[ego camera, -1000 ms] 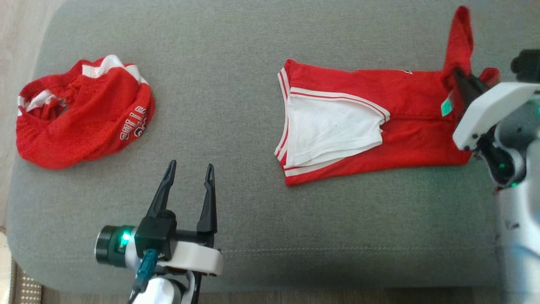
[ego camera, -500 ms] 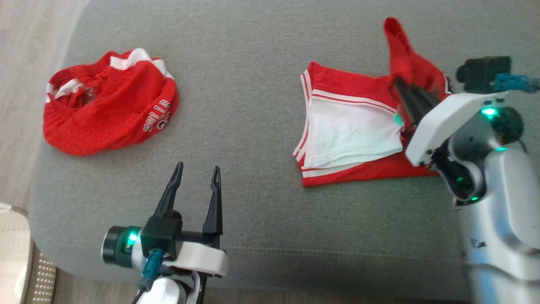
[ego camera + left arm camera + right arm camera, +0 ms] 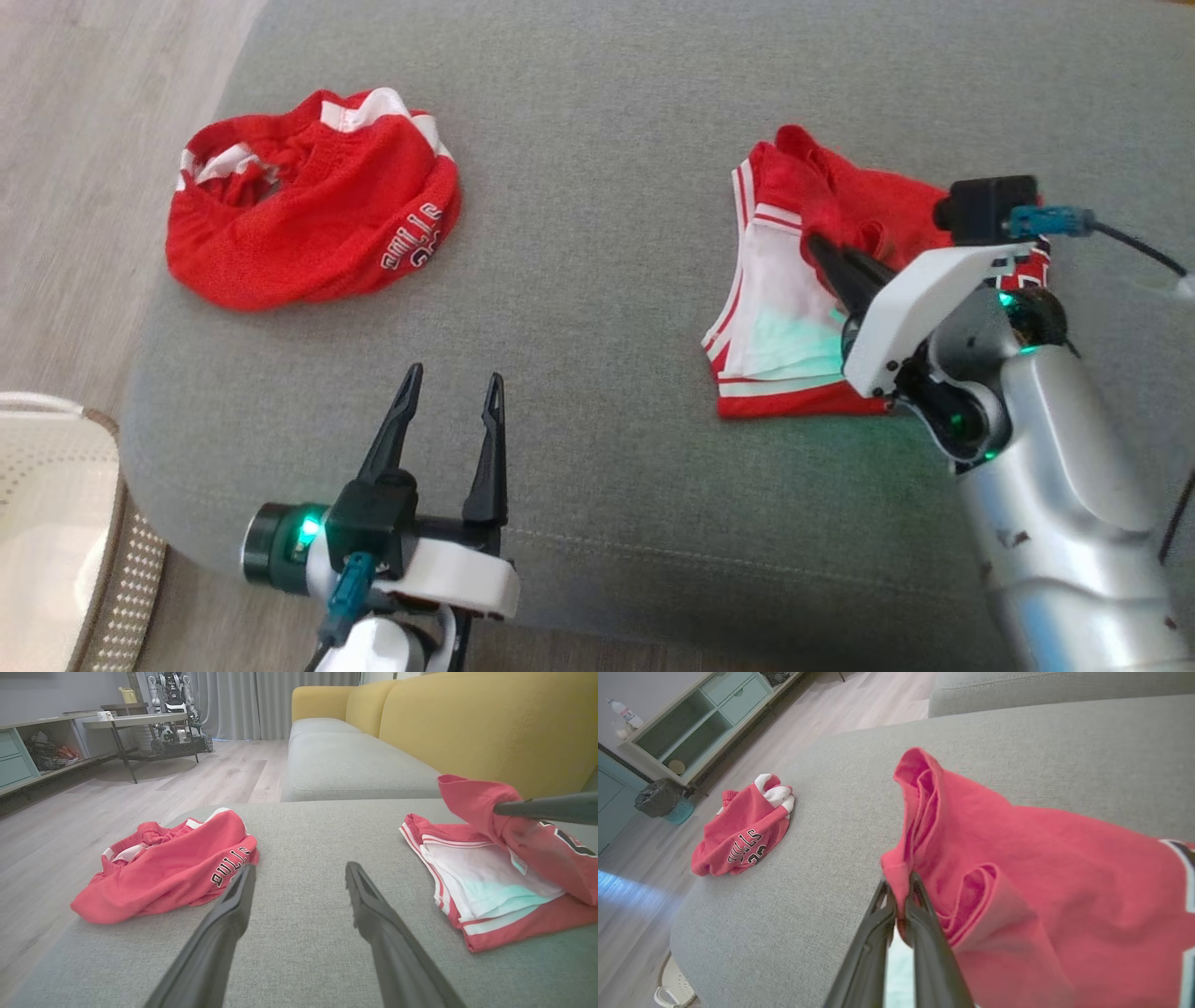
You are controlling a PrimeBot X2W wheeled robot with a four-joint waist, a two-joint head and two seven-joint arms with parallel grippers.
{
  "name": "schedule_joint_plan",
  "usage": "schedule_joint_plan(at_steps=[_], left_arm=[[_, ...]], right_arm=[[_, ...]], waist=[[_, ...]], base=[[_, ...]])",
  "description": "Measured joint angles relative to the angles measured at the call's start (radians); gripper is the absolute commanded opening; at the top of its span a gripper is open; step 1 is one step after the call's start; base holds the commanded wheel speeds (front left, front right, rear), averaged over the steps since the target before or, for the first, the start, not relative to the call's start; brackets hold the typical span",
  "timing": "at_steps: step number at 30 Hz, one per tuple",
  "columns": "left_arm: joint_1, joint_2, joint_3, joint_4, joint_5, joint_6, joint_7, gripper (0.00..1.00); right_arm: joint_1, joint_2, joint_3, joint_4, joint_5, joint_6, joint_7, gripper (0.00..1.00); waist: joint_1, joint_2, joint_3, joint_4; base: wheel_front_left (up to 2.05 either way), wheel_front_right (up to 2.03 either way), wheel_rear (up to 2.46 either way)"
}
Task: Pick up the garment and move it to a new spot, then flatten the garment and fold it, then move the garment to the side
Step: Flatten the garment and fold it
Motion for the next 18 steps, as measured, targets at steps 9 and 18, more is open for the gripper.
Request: schedule_joint_plan(at_steps=[9, 18], left_arm=[[-0.001, 0.0, -0.004, 0.005, -0.01, 0.003, 0.0, 1.0], [-0.001, -0.001, -0.001, 0.008, -0.01, 0.012, 0.0, 1.0]], right_arm=[[-0.072, 0.0, 0.062, 0.207, 0.071, 0.0, -0.088, 1.0], [-0.132, 0.0, 0.034, 0.228, 0.075, 0.0, -0.212, 1.0]], waist=[[0.0, 0.0, 0.005, 0.016], [0.0, 0.0, 0.003, -0.013]], base=[[0.0, 0.0, 0.0], [0.0, 0.0, 0.0]])
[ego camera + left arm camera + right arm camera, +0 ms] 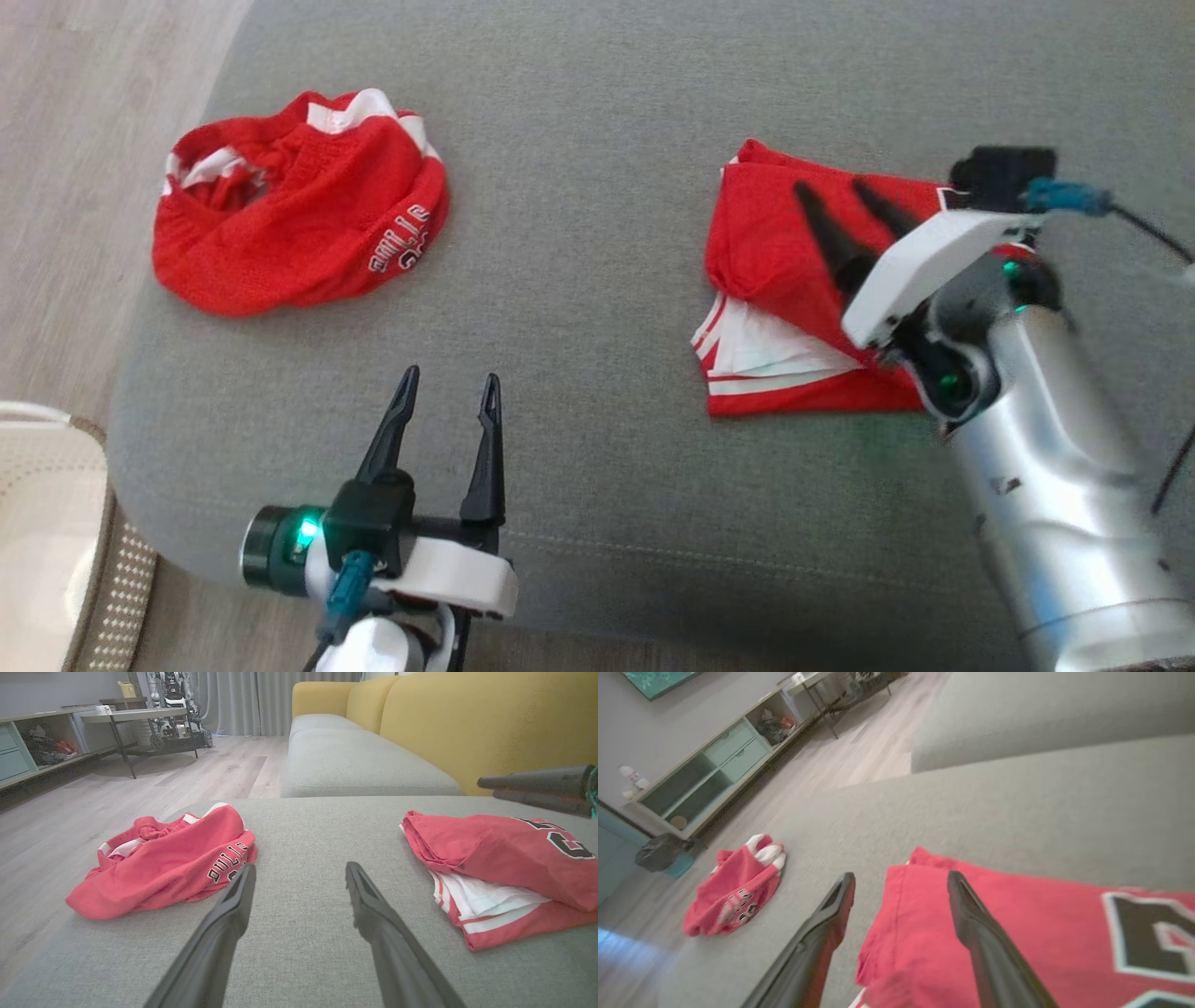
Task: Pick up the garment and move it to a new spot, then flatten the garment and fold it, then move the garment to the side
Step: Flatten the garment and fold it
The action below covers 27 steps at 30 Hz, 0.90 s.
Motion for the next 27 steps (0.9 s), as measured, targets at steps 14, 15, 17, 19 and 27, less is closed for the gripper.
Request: schedule_joint_plan(at_steps=[14, 15, 17, 19, 27], left_arm=[[-0.001, -0.001, -0.009, -0.005, -0.015, 0.008, 0.0, 1.0], [-0.001, -0.001, -0.009, -0.005, -0.016, 0.008, 0.0, 1.0], [-0.001, -0.001, -0.009, -0.004, -0.016, 0.008, 0.0, 1.0], [-0.001, -0.001, -0.01, -0.004, -0.016, 0.007, 0.0, 1.0], [-0.001, -0.001, -0.017, 0.005, -0.026, 0.007, 0.0, 1.0]], right_arm=[[0.093, -0.141, -0.095, -0.085, -0.219, 0.0, 0.022, 0.0], [0.108, -0.156, -0.08, -0.085, -0.216, 0.0, 0.026, 0.0], [0.127, -0.173, -0.051, -0.084, -0.199, 0.0, 0.039, 0.0], [0.134, -0.18, -0.021, -0.079, -0.183, 0.0, 0.038, 0.0], [0.149, -0.088, 0.092, 0.013, -0.138, 0.0, -0.006, 0.0]], waist=[[0.0, 0.0, 0.003, 0.024], [0.0, 0.0, 0.004, 0.031], [0.0, 0.0, 0.005, 0.042], [0.0, 0.0, 0.005, 0.054], [0.0, 0.0, -0.014, 0.073]], base=[[0.0, 0.0, 0.0], [0.0, 0.0, 0.0], [0.0, 0.0, 0.0], [0.0, 0.0, 0.0], [0.0, 0.0, 0.0]])
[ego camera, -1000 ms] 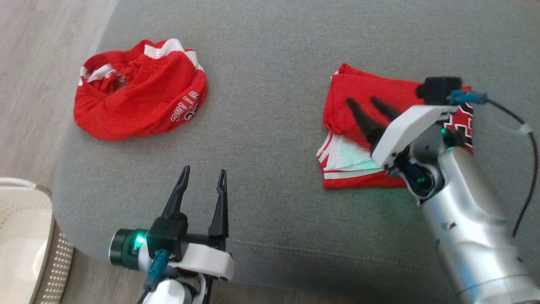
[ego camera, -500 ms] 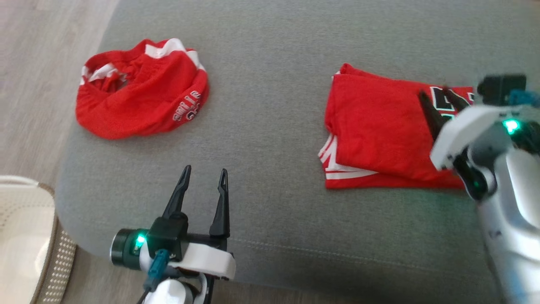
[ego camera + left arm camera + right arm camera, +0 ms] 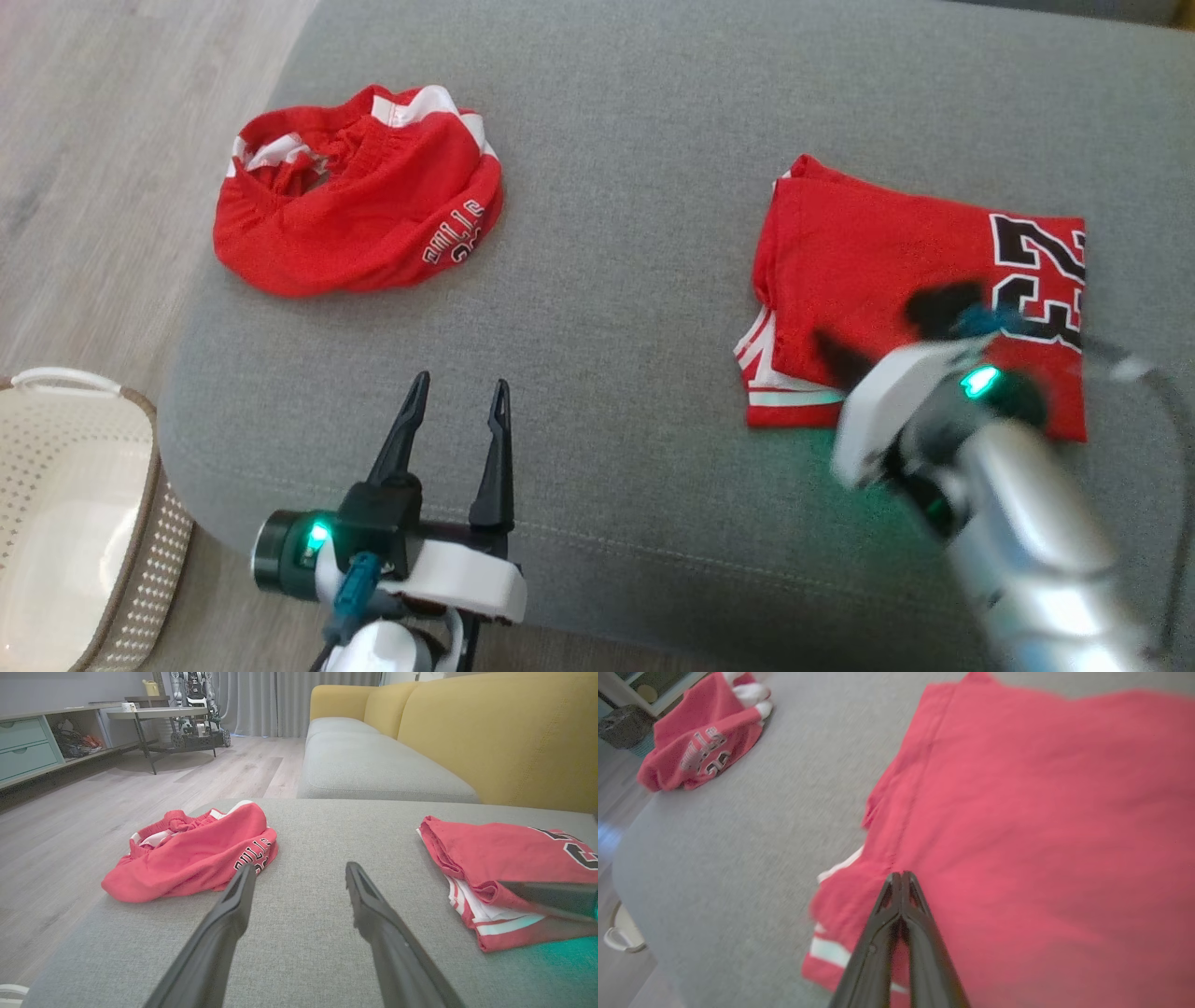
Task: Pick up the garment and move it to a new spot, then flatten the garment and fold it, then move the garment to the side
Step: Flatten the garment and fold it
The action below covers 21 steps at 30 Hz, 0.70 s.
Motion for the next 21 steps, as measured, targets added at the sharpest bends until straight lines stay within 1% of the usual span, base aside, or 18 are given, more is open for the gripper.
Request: schedule_joint_plan(at_steps=[2, 5, 6, 7, 8, 9, 10, 11, 12, 13, 14, 17, 19, 21], left_arm=[[0.0, 0.0, -0.004, 0.004, 0.0, -0.001, 0.0, 1.0], [0.002, 0.0, -0.005, 0.007, 0.0, -0.001, 0.0, 1.0], [0.003, 0.0, -0.004, 0.007, 0.001, -0.001, 0.0, 1.0], [0.005, 0.0, -0.004, 0.007, 0.001, -0.001, 0.0, 1.0], [0.005, 0.0, -0.004, 0.007, 0.001, -0.001, 0.0, 1.0], [0.006, 0.0, -0.003, 0.007, 0.002, -0.001, 0.0, 1.0], [0.007, 0.0, -0.001, 0.008, 0.003, -0.009, 0.0, 1.0], [0.008, 0.0, 0.001, 0.008, 0.003, -0.008, 0.0, 1.0], [0.013, 0.0, 0.006, 0.008, 0.007, -0.008, 0.0, 1.0], [0.019, 0.0, 0.011, 0.008, 0.012, -0.008, 0.0, 1.0], [0.027, 0.0, 0.017, 0.008, 0.012, -0.008, 0.0, 1.0], [0.05, 0.0, 0.026, 0.007, 0.012, -0.006, 0.0, 1.0], [0.06, 0.0, 0.039, 0.005, 0.011, 0.001, 0.0, 1.0], [0.066, 0.0, 0.059, 0.002, 0.011, 0.002, 0.0, 1.0]], right_arm=[[0.022, 0.033, 0.04, 0.027, 0.015, 0.0, -0.016, 0.0], [0.057, 0.061, 0.107, 0.061, 0.044, 0.0, -0.029, 0.0], [0.071, 0.071, 0.163, 0.062, 0.085, 0.0, -0.04, 0.0], [0.076, 0.072, 0.196, 0.059, 0.105, 0.0, -0.048, 0.0], [0.076, 0.072, 0.196, 0.059, 0.105, 0.0, -0.048, 0.0], [0.082, 0.073, 0.234, 0.049, 0.126, 0.0, -0.056, 0.0], [0.098, 0.081, 0.291, 0.02, 0.174, 0.0, -0.087, 0.0], [0.105, 0.084, 0.311, 0.002, 0.188, 0.0, -0.116, 0.0], [0.109, 0.084, 0.323, -0.011, 0.19, 0.0, -0.148, 0.3], [0.109, 0.082, 0.324, -0.018, 0.19, 0.0, -0.182, 0.82], [0.107, 0.076, 0.314, -0.024, 0.183, 0.0, -0.224, 1.0], [0.107, 0.038, 0.242, -0.023, 0.095, 0.0, -0.35, 1.0], [0.107, 0.015, 0.18, -0.019, -0.007, 0.0, -0.396, 1.0], [0.11, 0.014, 0.106, -0.034, -0.074, 0.0, -0.416, 1.0]], waist=[[0.0, 0.0, -0.009, 0.001], [0.0, 0.0, -0.023, 0.0], [0.0, 0.0, -0.033, -0.002], [0.0, 0.0, -0.037, -0.005], [0.0, 0.0, -0.037, -0.005], [0.0, 0.0, -0.041, -0.007], [0.0, 0.0, -0.05, -0.013], [0.0, 0.0, -0.055, -0.017], [0.0, 0.0, -0.06, -0.022], [0.0, 0.0, -0.065, -0.026], [0.0, 0.0, -0.07, -0.032], [0.0, 0.0, -0.085, -0.056], [0.0, 0.0, -0.094, -0.075], [0.0, 0.0, -0.103, -0.095]], base=[[0.0, 0.0, 0.0], [0.0, 0.0, 0.0], [0.0, 0.0, 0.0], [0.0, 0.0, 0.0], [0.0, 0.0, 0.0], [0.0, 0.0, 0.0], [0.0, 0.0, 0.0], [0.0, 0.0, 0.0], [0.0, 0.0, 0.0], [0.0, 0.0, 0.0], [0.0, 0.0, 0.0], [0.0, 0.0, 0.0], [0.0, 0.0, 0.0], [0.0, 0.0, 0.0]])
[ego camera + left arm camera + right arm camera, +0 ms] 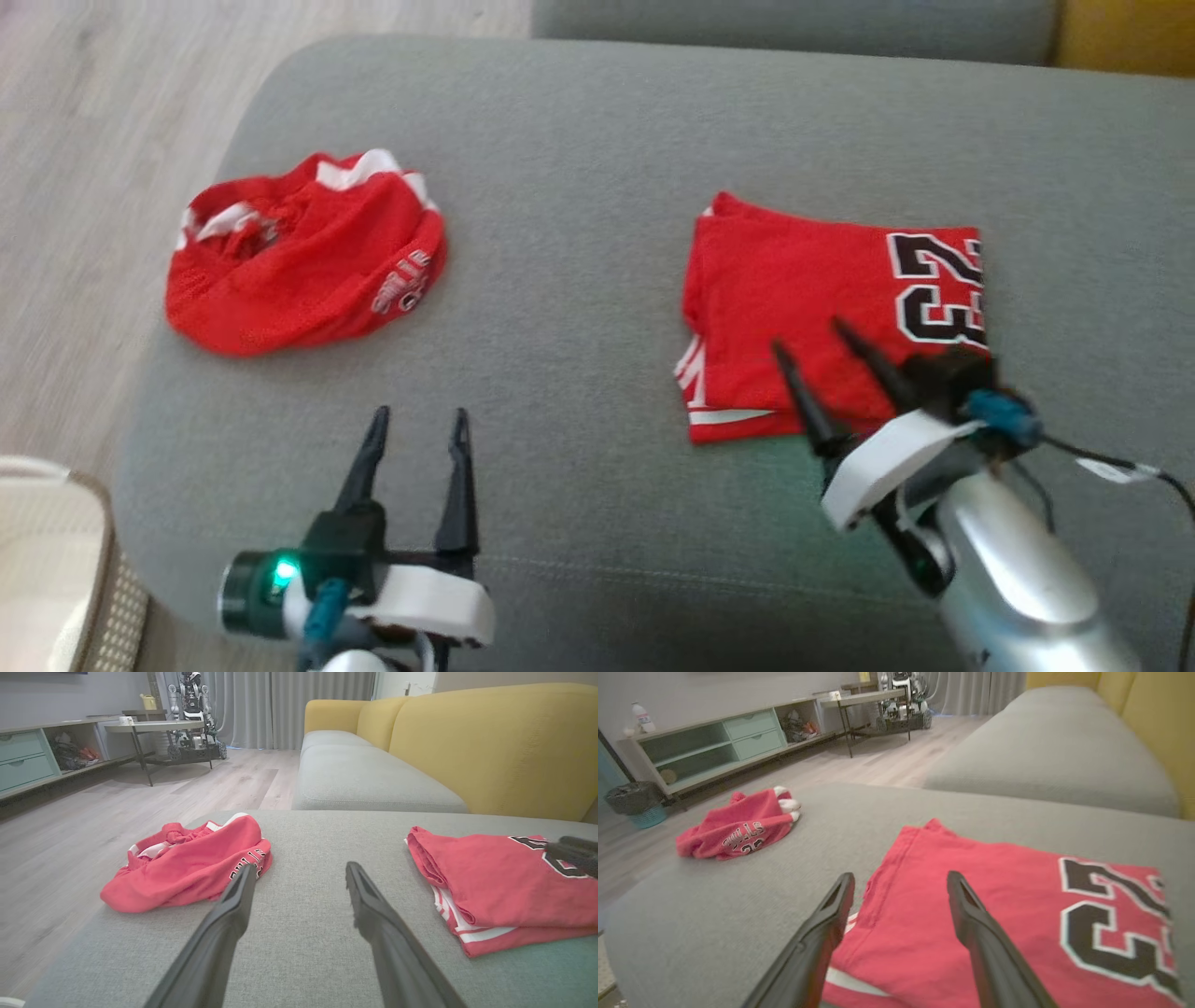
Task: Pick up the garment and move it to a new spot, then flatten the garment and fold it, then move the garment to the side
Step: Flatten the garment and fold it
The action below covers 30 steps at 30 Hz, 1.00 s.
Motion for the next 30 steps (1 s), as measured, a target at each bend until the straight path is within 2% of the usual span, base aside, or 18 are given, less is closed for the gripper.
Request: schedule_joint_plan(at_steps=[3, 7, 11, 13, 20, 30], left_arm=[[0.011, 0.0, 0.033, -0.015, 0.0, 0.004, 0.0, 1.0], [0.056, 0.001, 0.07, -0.059, 0.0, 0.007, 0.0, 1.0], [0.103, 0.001, 0.094, -0.078, 0.0, -0.004, 0.0, 1.0], [0.132, 0.001, 0.1, -0.081, 0.0, -0.013, 0.0, 1.0], [0.186, 0.002, 0.123, -0.087, 0.011, -0.046, 0.0, 1.0], [0.193, 0.002, 0.128, -0.084, 0.028, -0.064, 0.0, 1.0]], right_arm=[[0.029, 0.02, -0.109, -0.05, -0.08, 0.0, -0.01, 1.0], [0.137, 0.044, -0.25, -0.195, -0.169, 0.0, -0.011, 1.0], [0.247, 0.068, -0.317, -0.34, -0.21, 0.0, -0.012, 1.0], [0.29, 0.075, -0.32, -0.394, -0.203, 0.0, -0.012, 1.0], [0.378, 0.078, -0.32, -0.453, -0.205, 0.0, -0.012, 1.0], [0.391, 0.089, -0.323, -0.451, -0.202, 0.0, -0.012, 1.0]], waist=[[0.0, 0.0, -0.016, -0.031], [0.0, 0.0, -0.038, -0.073], [0.0, 0.0, -0.061, -0.107], [0.0, 0.0, -0.072, -0.121], [0.0, 0.0, -0.095, -0.146], [0.0, -0.0001, -0.115, -0.14]], base=[[0.0, 0.0, 0.0], [0.0, 0.0, 0.0], [0.0, 0.0, 0.0], [0.0, 0.0, 0.0], [0.0, 0.0, 0.0], [0.0, 0.0, 0.0]])
